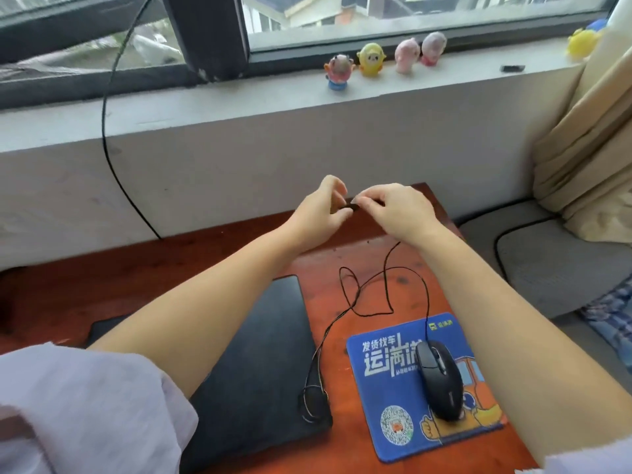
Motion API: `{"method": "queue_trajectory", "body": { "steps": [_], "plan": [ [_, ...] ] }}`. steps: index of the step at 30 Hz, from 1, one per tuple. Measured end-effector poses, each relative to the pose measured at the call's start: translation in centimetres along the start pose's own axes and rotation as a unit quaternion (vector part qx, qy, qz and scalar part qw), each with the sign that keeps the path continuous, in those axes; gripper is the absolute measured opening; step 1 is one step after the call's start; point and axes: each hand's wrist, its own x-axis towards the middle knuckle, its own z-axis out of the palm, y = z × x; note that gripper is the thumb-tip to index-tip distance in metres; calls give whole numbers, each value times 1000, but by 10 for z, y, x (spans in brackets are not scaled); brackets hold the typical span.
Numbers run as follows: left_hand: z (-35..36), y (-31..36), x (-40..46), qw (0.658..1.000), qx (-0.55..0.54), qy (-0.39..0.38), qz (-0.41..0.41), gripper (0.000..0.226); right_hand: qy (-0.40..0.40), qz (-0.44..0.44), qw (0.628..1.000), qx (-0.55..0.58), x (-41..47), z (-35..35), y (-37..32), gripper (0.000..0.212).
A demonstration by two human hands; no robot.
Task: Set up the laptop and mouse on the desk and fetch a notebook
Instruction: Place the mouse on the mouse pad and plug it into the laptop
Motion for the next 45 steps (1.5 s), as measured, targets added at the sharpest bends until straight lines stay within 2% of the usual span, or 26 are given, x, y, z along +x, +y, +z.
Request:
{"method": "queue_trajectory", "body": {
  "steps": [2, 5, 7, 9, 11, 13, 15, 17, 21, 26, 28, 29, 31, 33, 34, 36, 39, 41, 42, 43, 45],
  "plan": [
    [7, -41, -9, 993, 70, -34, -84, 24, -52, 10, 991, -121, 2, 25, 15, 22],
    [16, -101, -33, 960, 186, -81, -194, 26, -125, 13, 980, -155, -11, 67, 27, 19],
    [25, -126, -47, 938, 230, -112, -233, 31, -136, 23, 986, -98, -21, 89, 28, 20],
    [36, -138, -54, 926, 268, -117, -238, 38, -151, 40, 987, 45, -31, 104, 22, 21],
    [44, -143, -52, 922, 292, -100, -236, 46, -203, 48, 950, 234, -37, 115, 17, 23],
    [49, -146, -45, 915, 312, -89, -239, 54, -280, 57, 892, 350, -42, 123, 18, 30],
    [53, -149, -38, 906, 335, -94, -242, 60, -334, 72, 857, 384, -46, 132, 25, 29],
    [55, -153, -34, 904, 338, -93, -246, 59, -357, 96, 840, 397, -49, 140, 31, 28],
    [53, -156, -33, 920, 306, -65, -235, 35, -353, 100, 845, 389, -50, 148, 41, 31],
    [51, -148, -30, 915, 327, -85, -220, 34, -342, 116, 817, 449, -38, 130, 56, 28],
    [51, -147, -31, 918, 317, -86, -222, 33, -324, 139, 833, 427, -31, 118, 56, 27],
    [51, -146, -33, 922, 303, -82, -225, 33, -311, 141, 857, 386, -27, 112, 55, 26],
    [51, -144, -37, 931, 277, -66, -230, 33, -328, 108, 918, 196, -21, 102, 56, 28],
    [49, -141, -40, 936, 264, -40, -231, 35, -348, 95, 929, -76, -16, 91, 57, 25],
    [47, -140, -40, 938, 259, -27, -229, 35, -316, 98, 927, -176, -14, 84, 58, 23],
    [40, -138, -39, 941, 255, -6, -222, 36, -191, 111, 943, -247, -6, 68, 61, 18],
    [30, -137, -38, 943, 252, 18, -215, 35, 75, 103, 980, -154, 12, 38, 64, 24],
    [26, -135, -38, 944, 250, 27, -211, 35, 209, 35, 975, -69, 20, 24, 53, 26],
    [24, -134, -39, 945, 249, 30, -209, 35, 216, 6, 976, -15, 23, 23, 43, 24],
    [23, -132, -39, 946, 248, 33, -207, 35, 177, -15, 983, 53, 23, 27, 32, 22],
    [20, -130, -40, 948, 243, 39, -204, 34, 4, -14, 984, 180, 16, 49, 10, 19]
  ]
}}
